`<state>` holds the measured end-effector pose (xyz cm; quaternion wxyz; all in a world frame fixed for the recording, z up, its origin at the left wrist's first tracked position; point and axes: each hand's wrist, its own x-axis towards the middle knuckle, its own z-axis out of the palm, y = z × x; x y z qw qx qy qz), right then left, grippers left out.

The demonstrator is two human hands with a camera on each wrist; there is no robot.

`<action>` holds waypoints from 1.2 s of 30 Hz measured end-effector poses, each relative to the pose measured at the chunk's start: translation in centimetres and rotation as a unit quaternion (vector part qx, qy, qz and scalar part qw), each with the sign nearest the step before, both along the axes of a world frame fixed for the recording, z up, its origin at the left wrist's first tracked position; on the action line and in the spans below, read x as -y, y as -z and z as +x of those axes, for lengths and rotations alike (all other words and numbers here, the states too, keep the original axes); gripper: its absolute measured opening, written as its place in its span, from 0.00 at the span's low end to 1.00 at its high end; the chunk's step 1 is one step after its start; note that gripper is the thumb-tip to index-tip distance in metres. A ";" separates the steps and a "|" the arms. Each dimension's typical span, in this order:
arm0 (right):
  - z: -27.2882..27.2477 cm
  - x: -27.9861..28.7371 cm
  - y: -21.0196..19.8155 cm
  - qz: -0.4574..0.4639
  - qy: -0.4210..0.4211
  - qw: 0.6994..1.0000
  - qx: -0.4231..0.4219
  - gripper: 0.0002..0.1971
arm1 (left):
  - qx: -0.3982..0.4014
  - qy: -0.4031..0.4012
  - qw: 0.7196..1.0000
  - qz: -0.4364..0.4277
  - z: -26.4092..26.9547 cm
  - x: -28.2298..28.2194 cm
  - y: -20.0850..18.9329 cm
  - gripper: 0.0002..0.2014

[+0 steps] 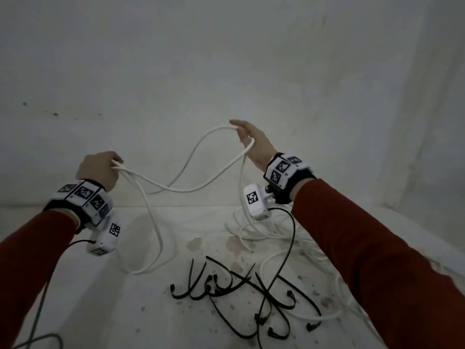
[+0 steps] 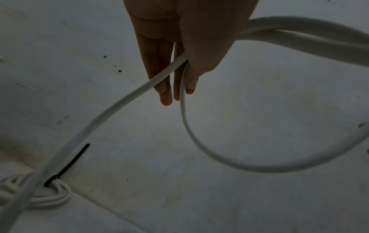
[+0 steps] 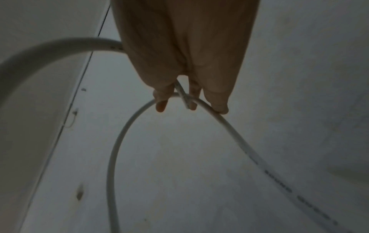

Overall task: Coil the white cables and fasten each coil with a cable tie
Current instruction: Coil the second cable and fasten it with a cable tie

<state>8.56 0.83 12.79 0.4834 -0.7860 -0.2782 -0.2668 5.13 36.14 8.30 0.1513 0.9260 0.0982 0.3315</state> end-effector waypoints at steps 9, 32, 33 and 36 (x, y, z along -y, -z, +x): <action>2.4 1.9 4.2 -0.325 0.220 0.911 -0.130 0.18 | -0.079 -0.019 0.996 0.030 -1.1 -3.6 1.7 0.11; -4.8 13.3 6.8 -0.038 0.033 0.888 -0.457 0.24 | -0.115 0.282 0.950 -0.069 -2.1 5.2 -0.9 0.21; -5.6 13.5 6.7 -0.001 -0.047 0.878 -0.476 0.27 | -0.094 0.255 0.961 -0.054 -1.9 5.5 -1.2 0.21; -7.2 14.0 6.3 0.108 -0.255 0.831 -0.483 0.31 | -0.053 0.189 0.980 -0.037 -1.2 5.8 -1.9 0.21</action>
